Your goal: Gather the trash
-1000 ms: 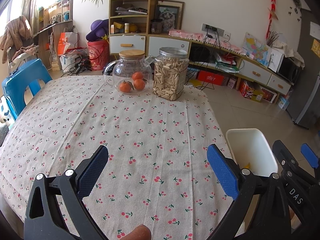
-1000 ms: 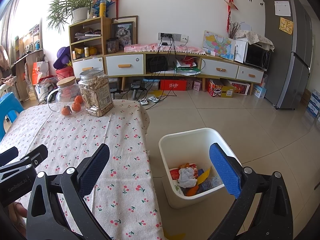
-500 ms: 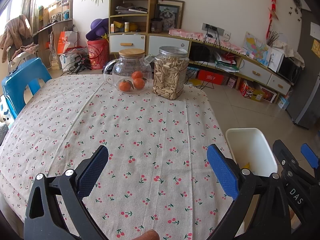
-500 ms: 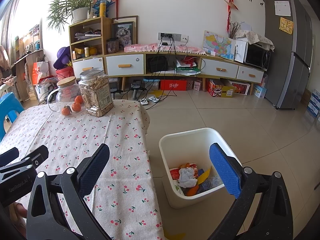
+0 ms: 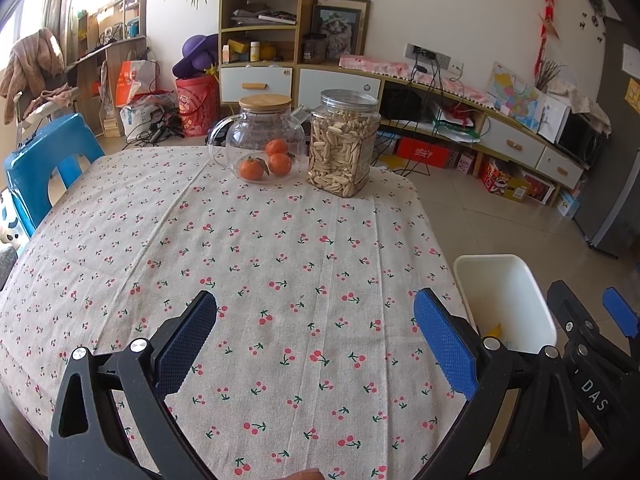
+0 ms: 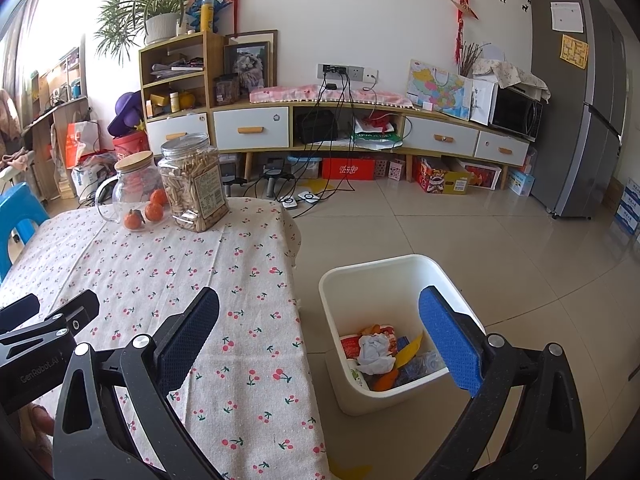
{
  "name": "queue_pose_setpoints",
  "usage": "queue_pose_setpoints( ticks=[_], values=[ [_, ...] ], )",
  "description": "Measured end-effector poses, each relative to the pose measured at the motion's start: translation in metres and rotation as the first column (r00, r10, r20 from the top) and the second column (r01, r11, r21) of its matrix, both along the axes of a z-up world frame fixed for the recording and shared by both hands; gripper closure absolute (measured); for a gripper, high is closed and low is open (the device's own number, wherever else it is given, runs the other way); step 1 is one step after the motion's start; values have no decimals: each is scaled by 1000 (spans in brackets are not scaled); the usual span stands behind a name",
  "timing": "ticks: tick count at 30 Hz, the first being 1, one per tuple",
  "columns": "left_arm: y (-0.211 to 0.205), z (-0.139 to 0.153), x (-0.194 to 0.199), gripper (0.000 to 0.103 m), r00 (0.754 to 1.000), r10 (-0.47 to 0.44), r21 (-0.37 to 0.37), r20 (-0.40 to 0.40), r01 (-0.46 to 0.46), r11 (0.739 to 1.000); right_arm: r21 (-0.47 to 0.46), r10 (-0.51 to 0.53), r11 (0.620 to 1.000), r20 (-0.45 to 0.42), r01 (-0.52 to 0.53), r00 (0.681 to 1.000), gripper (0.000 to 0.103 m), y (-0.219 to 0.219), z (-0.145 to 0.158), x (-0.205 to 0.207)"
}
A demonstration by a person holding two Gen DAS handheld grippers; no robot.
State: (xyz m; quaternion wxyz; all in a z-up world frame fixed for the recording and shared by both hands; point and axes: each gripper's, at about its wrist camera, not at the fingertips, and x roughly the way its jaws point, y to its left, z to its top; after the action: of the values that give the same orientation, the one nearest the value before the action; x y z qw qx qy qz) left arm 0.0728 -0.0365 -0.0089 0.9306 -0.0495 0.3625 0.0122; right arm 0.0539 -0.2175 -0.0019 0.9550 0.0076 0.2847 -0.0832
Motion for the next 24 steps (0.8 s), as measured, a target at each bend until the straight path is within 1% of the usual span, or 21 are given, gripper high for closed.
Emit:
queue_pose_setpoints(
  ticks=[4, 8, 11, 18, 24],
  values=[
    [0, 0, -1, 7, 1000, -12, -12, 17, 12, 1000, 0, 0, 1000, -1, 0, 1000, 7, 0, 0, 0],
    [0, 0, -2, 10, 999, -25, -19, 23, 26, 999, -1, 1, 1000, 0, -1, 1000, 7, 0, 0, 0],
    [-3, 2, -3, 11, 999, -34, -16, 34, 35, 999, 0, 0, 1000, -1, 0, 1000, 7, 0, 0, 0],
    [-5, 3, 1, 10, 1000, -22, -6, 0, 22, 1000, 2, -2, 1000, -1, 2, 1000, 7, 1, -1, 0],
    [-7, 3, 0, 10, 1000, -23, 2, 2, 23, 1000, 2, -1, 1000, -1, 1, 1000, 7, 0, -1, 0]
  ],
)
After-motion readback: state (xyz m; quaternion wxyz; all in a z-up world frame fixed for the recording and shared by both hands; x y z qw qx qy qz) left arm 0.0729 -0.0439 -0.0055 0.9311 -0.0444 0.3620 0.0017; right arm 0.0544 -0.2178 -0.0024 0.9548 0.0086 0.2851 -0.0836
